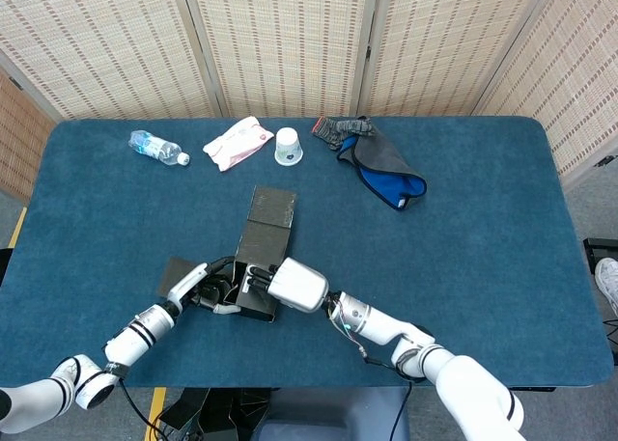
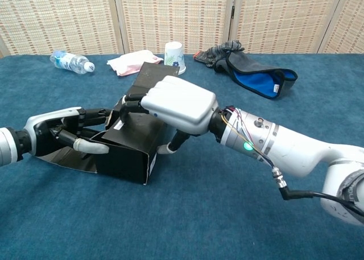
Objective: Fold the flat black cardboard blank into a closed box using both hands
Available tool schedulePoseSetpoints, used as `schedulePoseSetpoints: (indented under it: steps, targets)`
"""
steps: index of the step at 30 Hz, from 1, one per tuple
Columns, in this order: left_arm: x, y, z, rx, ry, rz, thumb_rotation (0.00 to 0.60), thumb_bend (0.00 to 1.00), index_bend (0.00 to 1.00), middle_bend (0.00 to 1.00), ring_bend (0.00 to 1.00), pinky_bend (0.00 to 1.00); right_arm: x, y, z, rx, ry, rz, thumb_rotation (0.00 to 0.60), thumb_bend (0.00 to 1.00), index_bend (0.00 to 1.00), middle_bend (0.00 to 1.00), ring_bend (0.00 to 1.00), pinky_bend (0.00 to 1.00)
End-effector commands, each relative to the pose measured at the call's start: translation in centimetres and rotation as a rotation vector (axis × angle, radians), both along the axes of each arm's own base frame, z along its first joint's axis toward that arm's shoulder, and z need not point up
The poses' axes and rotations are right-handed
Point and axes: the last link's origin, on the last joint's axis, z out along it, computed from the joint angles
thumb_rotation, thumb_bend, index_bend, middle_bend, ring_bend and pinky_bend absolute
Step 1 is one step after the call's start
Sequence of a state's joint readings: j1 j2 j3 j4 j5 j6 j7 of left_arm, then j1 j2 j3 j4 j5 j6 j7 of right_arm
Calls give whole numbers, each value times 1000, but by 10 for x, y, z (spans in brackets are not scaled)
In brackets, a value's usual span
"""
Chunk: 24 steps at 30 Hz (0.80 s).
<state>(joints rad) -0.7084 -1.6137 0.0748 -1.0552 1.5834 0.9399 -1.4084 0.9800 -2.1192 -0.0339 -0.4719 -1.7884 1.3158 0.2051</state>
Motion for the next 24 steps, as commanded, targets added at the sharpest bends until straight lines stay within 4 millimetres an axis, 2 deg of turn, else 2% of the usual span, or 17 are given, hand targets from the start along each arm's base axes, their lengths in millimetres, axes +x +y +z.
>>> schedulePoseSetpoints:
  steps: [1,24]
  targets:
    - [0,0,0,-1,-1,2,600,91,187,146,523,700,0,0,0,6,17,6,600,94,324,289,692,1000]
    - [0,0,3,2,-7,4,600,91,187,146,523,700,-1,1,2,34,119,13,600,226,445,423,723,1000]
